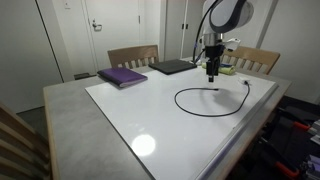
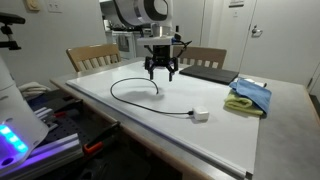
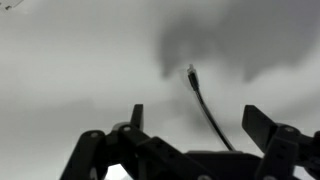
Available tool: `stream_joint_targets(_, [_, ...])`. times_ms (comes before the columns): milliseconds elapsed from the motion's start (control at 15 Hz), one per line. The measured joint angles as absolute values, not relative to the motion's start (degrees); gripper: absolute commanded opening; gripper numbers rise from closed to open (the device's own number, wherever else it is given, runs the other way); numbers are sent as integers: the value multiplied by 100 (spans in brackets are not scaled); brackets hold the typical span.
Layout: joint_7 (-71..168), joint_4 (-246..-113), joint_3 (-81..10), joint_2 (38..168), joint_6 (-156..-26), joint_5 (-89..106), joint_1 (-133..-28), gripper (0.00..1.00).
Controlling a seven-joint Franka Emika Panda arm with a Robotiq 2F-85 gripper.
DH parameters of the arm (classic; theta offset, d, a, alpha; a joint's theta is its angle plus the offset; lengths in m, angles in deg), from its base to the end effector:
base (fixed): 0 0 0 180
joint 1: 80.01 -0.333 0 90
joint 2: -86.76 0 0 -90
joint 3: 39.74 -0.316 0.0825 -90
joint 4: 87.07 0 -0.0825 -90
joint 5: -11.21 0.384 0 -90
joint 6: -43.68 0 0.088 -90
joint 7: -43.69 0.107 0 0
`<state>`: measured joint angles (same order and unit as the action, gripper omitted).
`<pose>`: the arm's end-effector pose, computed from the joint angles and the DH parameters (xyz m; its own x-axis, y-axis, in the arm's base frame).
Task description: Straighten out the cable
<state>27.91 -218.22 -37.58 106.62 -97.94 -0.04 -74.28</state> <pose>0.5077 -0.0706 0.1865 0.9378 0.2874 -0.1948 0.3032 -0.9513 0.0563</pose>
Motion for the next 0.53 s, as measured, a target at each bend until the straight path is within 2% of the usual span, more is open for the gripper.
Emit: stream_joint_targets(533, [2778, -21813, -3900, 10654, -9973, -166, -7749, 100])
